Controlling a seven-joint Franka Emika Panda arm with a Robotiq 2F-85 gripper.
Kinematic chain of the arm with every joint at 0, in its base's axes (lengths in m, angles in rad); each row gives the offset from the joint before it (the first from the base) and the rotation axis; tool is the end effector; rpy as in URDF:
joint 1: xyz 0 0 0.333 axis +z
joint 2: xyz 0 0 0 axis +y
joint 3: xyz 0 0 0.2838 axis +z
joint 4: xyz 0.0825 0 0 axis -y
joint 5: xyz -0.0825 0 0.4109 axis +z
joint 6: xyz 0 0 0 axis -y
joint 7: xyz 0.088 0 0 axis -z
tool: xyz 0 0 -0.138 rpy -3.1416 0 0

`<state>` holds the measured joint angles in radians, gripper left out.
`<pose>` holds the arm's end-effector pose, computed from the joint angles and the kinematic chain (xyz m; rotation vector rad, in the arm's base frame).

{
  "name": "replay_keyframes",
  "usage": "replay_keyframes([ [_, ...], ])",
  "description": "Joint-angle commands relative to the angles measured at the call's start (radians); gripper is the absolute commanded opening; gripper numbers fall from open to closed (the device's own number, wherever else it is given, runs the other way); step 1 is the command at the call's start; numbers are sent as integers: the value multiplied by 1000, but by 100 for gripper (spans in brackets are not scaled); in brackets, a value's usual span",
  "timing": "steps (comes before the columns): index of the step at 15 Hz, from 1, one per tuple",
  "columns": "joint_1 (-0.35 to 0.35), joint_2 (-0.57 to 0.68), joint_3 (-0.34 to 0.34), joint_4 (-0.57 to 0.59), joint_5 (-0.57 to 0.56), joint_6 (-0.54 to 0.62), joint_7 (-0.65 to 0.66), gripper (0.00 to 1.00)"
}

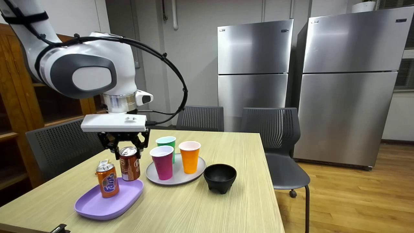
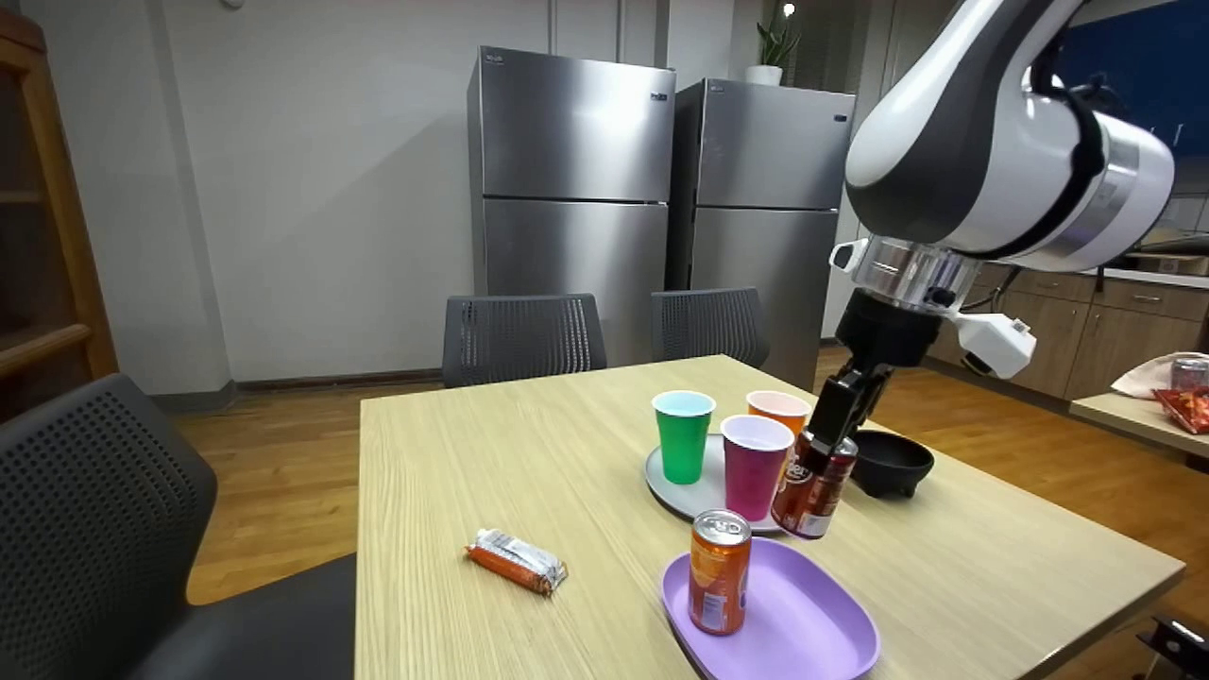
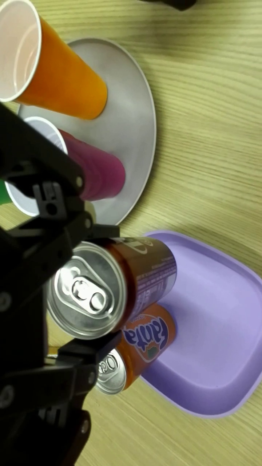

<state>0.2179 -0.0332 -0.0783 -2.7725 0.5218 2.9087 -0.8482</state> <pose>0.4129 0.0314 0.1495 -2.9377 -0.7331 -0.3191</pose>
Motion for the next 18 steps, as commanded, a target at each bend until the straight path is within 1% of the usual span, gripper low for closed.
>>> replay_keyframes([
  [1,28,49,28,0,110,86,-26,38],
  [8,88,130,62,0,311,178,-57,38],
  [12,122,173,68,0,413,238,-86,38],
  [18,165,211,64,0,529,260,-103,38],
])
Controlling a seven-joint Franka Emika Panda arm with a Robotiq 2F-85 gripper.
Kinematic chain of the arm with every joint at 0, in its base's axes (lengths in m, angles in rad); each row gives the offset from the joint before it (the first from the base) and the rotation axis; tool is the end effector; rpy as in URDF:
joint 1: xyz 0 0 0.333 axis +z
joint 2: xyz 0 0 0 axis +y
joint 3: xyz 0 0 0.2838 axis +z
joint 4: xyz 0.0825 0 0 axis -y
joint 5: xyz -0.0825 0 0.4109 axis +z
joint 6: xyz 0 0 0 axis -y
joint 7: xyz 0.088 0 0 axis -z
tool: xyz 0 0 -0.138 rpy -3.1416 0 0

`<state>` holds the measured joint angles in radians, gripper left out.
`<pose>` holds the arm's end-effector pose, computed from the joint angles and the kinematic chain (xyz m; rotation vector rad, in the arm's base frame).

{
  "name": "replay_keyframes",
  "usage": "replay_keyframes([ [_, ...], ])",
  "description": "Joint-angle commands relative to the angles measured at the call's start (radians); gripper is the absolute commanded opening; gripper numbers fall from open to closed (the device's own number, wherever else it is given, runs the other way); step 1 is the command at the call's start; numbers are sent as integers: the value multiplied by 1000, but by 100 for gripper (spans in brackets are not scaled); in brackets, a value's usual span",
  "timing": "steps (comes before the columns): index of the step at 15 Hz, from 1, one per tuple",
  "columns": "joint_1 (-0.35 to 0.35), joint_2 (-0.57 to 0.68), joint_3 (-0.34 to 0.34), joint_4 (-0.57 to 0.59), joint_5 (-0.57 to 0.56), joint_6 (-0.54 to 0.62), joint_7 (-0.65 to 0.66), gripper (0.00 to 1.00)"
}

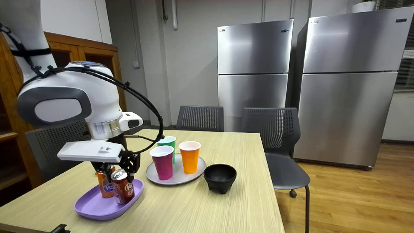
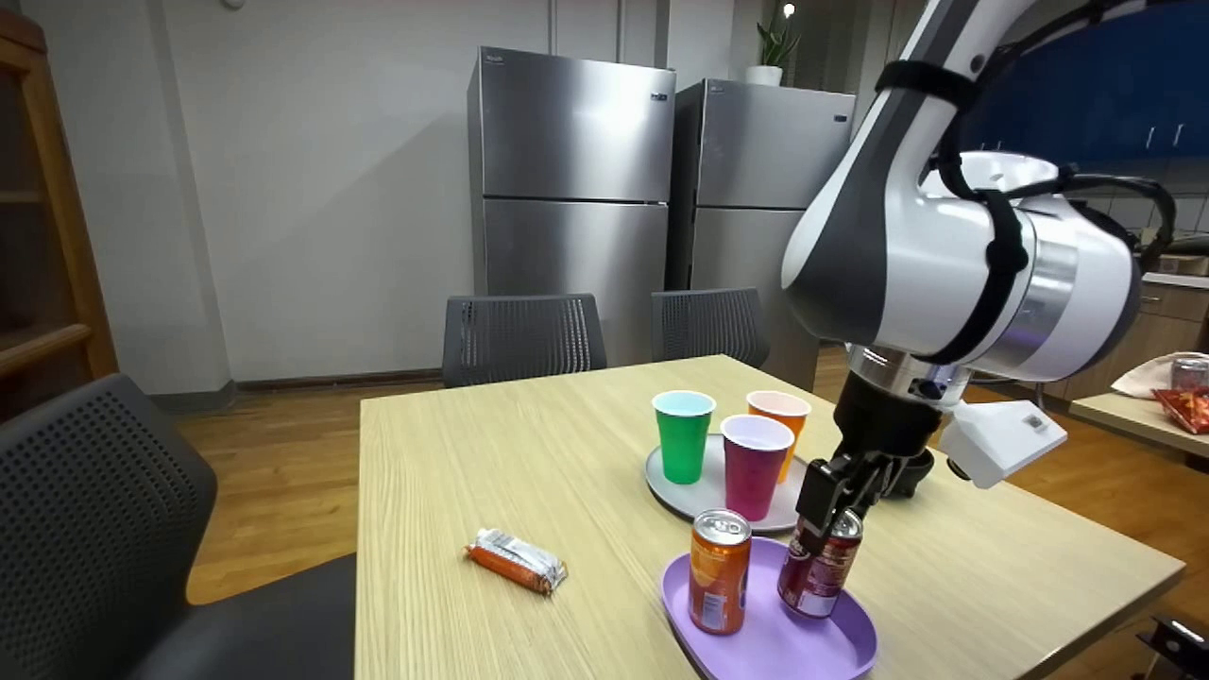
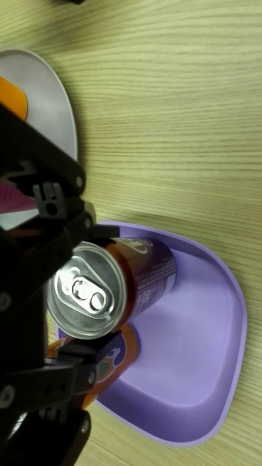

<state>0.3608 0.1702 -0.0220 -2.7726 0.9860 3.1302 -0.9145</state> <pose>0.3691 0.0528 0.0857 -3.0554 -0.4133 -0.2897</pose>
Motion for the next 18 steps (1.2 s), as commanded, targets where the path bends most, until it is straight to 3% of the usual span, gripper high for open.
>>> replay_keyframes([
  [1,27,10,8,0,80,40,-41,38],
  [5,43,17,3,0,127,41,-56,38],
  [6,46,19,-1,0,133,38,-59,88],
  [9,50,12,-9,0,144,28,-72,99],
  [18,52,-33,-90,-8,118,-32,-214,100],
])
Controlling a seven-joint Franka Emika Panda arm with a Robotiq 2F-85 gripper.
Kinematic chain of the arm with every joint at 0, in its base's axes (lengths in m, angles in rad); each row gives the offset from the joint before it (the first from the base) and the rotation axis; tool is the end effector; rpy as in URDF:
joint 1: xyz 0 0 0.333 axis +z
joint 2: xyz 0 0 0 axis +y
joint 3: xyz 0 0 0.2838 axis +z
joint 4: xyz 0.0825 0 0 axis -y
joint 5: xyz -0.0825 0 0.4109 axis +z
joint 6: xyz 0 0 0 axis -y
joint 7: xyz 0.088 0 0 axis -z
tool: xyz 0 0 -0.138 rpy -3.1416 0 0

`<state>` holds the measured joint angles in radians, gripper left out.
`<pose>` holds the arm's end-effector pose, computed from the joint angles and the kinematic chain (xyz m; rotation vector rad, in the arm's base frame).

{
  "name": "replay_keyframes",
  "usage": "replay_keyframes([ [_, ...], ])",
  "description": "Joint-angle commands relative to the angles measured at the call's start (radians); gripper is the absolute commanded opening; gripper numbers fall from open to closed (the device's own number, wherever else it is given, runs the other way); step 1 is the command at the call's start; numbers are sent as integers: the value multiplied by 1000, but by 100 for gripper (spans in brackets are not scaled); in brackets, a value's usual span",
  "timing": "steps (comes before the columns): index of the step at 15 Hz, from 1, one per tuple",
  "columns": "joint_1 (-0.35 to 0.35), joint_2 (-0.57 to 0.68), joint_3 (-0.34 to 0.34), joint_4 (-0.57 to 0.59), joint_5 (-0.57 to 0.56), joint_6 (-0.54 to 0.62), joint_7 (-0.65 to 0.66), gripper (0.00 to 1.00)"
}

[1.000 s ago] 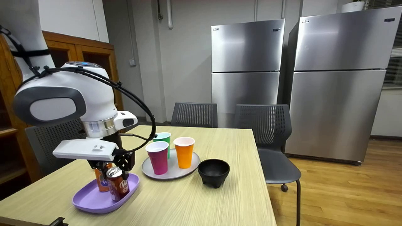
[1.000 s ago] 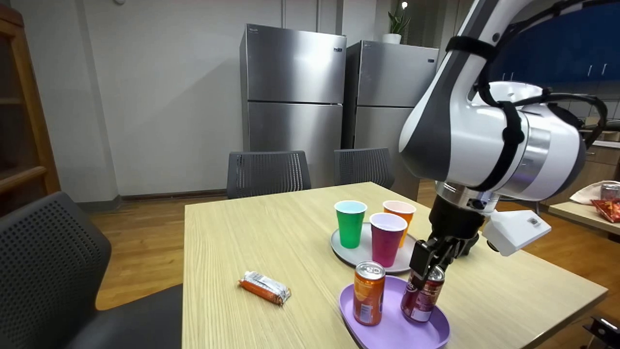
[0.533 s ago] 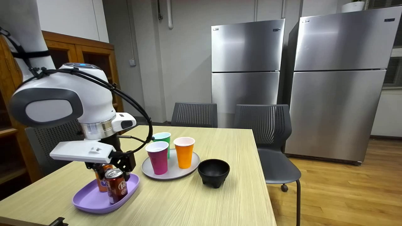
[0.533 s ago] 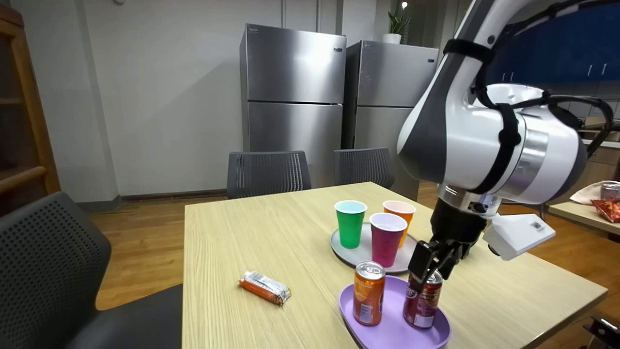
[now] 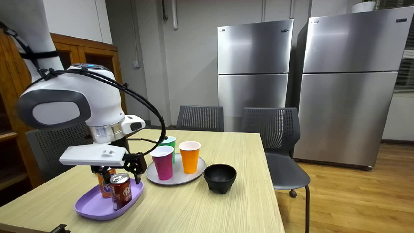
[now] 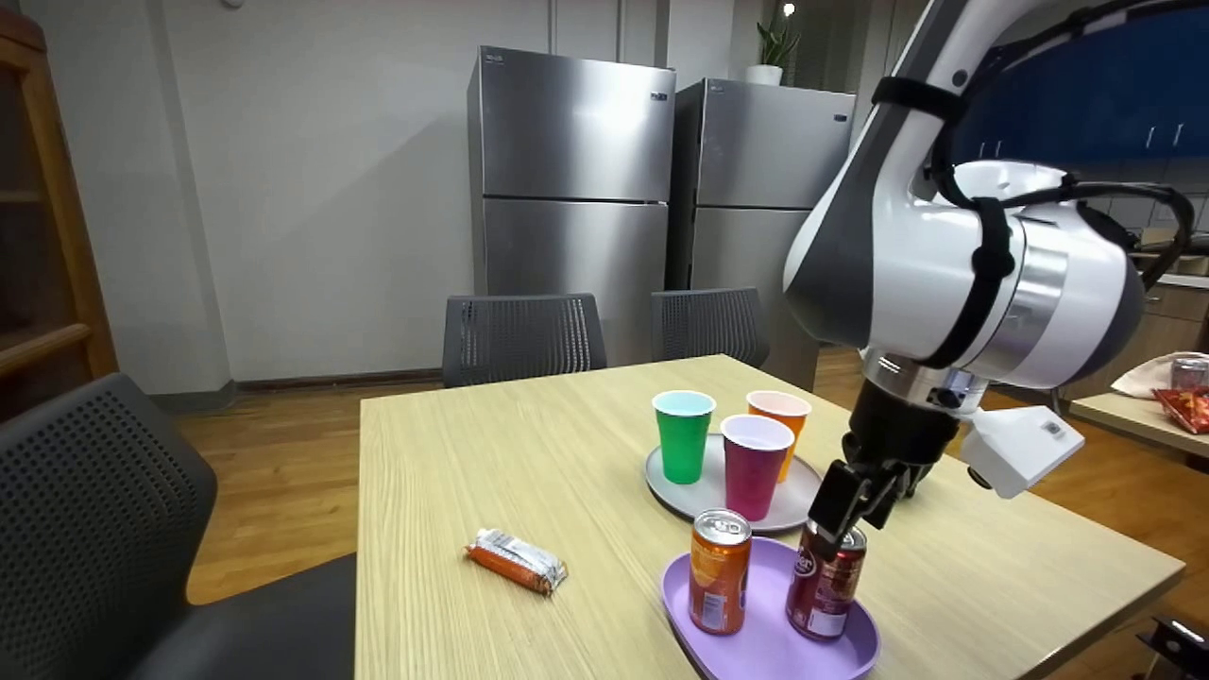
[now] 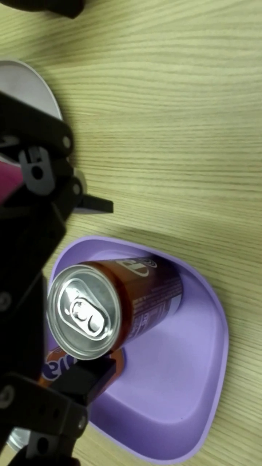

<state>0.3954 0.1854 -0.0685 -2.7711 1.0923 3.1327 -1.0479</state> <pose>0.3619 0.0385 0.0801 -3.0687 -0.4411 -0.2785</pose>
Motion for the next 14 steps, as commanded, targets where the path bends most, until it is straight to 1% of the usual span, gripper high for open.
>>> replay_keyframes([
  [1,17,-59,-56,-10,7,-45,-95,100],
  [4,16,-114,-89,-18,-18,-95,-100,100],
  [8,9,-197,-108,-20,-84,-179,-51,100],
  [11,-5,-250,-116,-19,-174,-227,-12,100],
  [14,-24,-287,-120,-15,-292,-231,36,100],
])
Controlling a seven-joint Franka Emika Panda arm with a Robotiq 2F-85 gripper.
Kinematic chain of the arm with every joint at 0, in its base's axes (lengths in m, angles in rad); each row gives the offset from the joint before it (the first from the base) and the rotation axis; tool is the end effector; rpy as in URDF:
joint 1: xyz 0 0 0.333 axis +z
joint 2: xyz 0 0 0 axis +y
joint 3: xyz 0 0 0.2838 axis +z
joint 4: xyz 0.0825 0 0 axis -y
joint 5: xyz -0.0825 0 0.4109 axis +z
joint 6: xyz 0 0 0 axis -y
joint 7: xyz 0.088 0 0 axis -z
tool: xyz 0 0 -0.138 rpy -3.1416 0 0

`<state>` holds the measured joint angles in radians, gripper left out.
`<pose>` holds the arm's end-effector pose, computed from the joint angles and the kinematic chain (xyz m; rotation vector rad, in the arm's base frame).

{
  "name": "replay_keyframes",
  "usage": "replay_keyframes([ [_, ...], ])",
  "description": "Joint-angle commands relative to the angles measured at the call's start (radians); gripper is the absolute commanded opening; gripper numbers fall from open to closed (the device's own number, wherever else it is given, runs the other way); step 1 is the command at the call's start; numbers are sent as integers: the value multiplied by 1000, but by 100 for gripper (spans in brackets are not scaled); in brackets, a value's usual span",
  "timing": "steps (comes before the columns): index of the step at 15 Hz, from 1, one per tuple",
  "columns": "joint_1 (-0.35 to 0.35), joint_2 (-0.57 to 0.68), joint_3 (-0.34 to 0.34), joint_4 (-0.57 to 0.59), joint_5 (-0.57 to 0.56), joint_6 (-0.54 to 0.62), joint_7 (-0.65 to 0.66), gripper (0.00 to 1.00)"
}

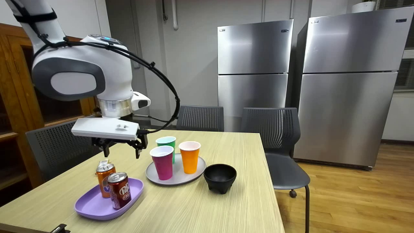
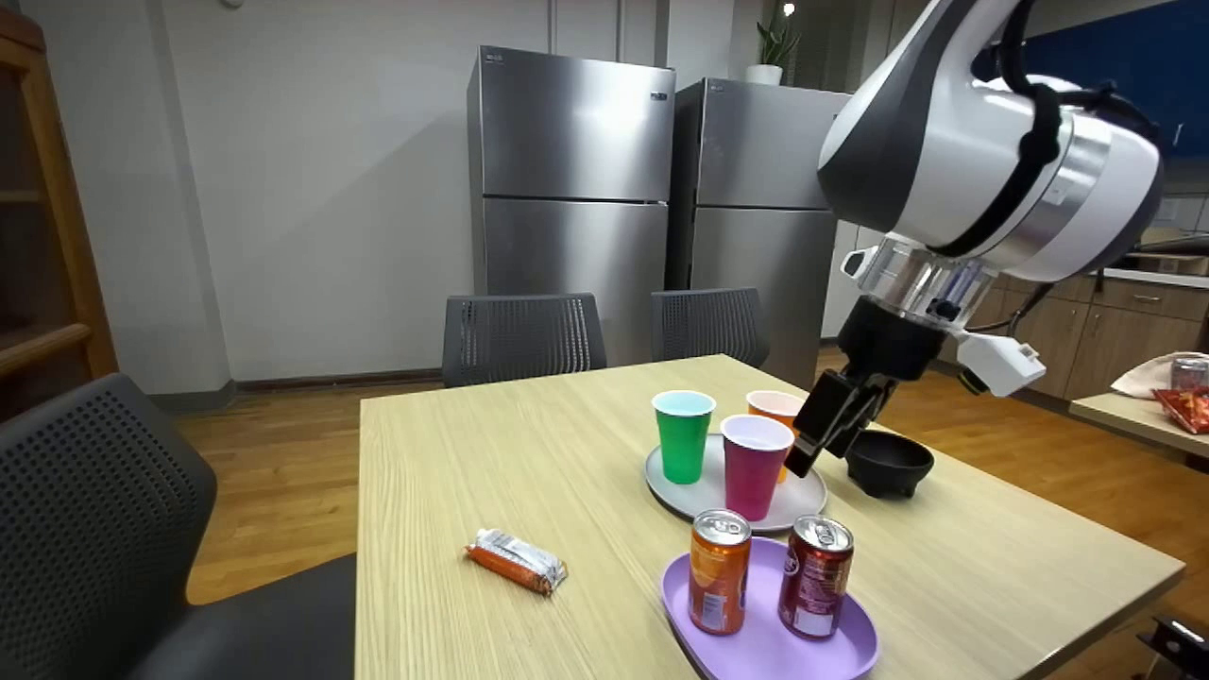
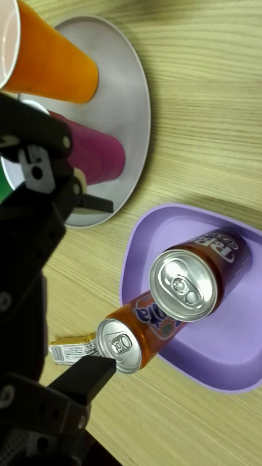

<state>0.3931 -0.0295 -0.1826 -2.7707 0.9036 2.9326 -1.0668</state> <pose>0.4029 0.0410 0.1452 -2.8824 -0.5933 -0.3944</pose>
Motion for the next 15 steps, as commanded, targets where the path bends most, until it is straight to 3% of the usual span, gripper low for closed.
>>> replay_keyframes([
  [1,-31,-84,-5,-15,-145,-23,72,100],
  [10,-161,-156,20,-15,-519,-19,260,100],
  [11,-172,-171,18,-15,-543,-37,268,100],
  [12,-132,-113,-3,0,-489,-1,226,100],
  [15,-148,-131,-3,-1,-513,-5,234,100],
])
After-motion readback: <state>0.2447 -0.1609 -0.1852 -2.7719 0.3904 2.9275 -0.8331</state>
